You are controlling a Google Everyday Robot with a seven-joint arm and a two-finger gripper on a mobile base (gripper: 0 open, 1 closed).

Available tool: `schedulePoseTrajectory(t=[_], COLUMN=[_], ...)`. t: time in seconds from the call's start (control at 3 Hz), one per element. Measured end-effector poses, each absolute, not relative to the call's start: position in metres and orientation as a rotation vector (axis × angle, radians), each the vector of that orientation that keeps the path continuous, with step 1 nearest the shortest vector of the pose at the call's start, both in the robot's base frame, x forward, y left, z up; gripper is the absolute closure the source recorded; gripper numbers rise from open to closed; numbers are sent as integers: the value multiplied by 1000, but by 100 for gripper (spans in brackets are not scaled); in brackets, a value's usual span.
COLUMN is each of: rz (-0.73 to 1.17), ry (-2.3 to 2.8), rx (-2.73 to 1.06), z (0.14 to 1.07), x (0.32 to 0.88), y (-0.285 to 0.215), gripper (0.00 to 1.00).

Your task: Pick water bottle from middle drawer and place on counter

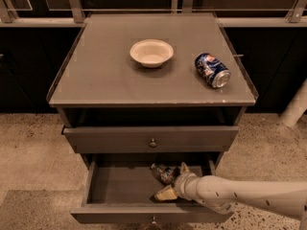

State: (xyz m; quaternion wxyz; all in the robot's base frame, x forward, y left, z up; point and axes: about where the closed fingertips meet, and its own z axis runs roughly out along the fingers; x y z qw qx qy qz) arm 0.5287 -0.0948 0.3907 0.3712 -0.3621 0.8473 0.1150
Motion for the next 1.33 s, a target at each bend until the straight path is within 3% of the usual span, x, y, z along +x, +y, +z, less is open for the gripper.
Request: schedulePoseTrajectory(t=[0.33, 1.33], rz=[284, 283], ry=[2218, 2221], rx=[-913, -913], z=[378, 377], x=[528, 528], y=[-101, -101], gripper=[0, 64])
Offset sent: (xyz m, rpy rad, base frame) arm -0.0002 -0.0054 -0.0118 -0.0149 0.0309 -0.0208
